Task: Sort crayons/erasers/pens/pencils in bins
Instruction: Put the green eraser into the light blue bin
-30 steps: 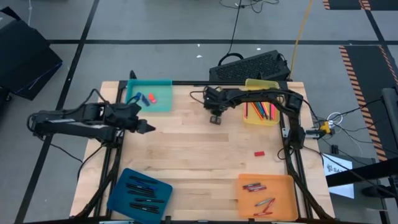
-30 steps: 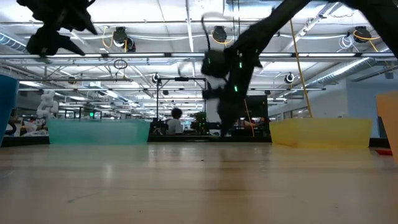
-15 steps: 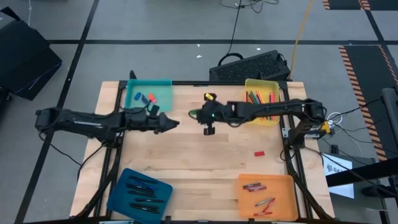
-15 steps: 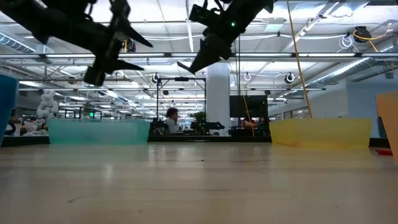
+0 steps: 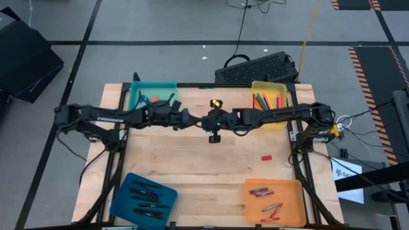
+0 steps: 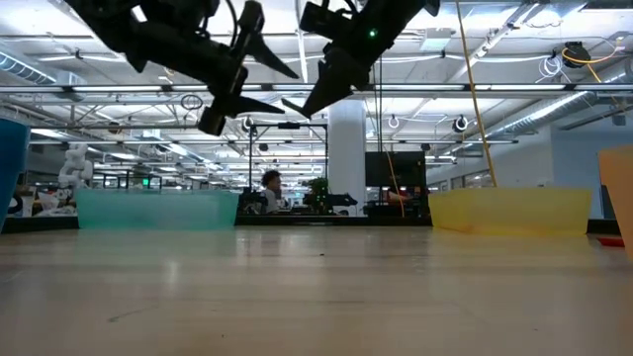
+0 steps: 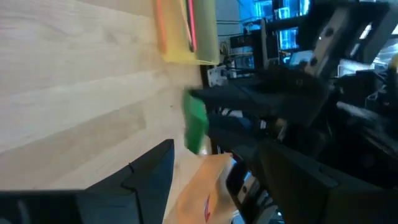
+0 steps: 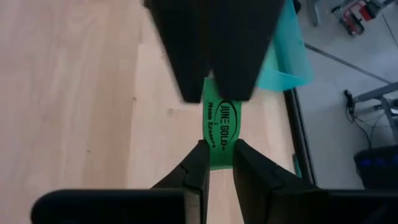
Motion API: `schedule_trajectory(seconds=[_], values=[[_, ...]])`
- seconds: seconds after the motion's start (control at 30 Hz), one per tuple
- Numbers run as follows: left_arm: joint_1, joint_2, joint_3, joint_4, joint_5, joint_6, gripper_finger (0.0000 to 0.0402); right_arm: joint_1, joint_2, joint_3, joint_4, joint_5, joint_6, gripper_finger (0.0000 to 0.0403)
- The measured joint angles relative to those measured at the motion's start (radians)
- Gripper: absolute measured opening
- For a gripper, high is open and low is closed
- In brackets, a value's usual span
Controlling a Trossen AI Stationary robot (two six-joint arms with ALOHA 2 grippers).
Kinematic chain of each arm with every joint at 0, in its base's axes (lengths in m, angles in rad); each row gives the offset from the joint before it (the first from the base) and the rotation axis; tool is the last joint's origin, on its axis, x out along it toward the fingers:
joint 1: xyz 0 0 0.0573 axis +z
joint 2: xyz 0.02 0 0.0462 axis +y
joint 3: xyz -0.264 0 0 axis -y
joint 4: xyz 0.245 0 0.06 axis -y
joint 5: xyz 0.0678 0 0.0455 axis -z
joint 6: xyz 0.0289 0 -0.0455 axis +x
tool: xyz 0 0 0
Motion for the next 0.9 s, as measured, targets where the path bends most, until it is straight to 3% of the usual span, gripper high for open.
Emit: schedule_trajectory(seconds=[0.27, 0.67, 0.9], values=[[-0.001, 0.056, 0.039, -0.004, 0.0, 0.019, 0.0227, 0.002, -0.001, 0.0, 0.005, -0.002, 0.0, 0.0047], [-0.001, 0.057, 0.037, -0.018, -0.009, 0.136, 0.0026, 0.002, -0.004, 0.001, 0.019, -0.104, 0.024, 0.0047], [-0.001, 0.053, 0.037, -0.014, -0.009, 0.189, 0.0021, 0.002, -0.004, 0.001, 0.023, -0.081, 0.082, 0.0078]])
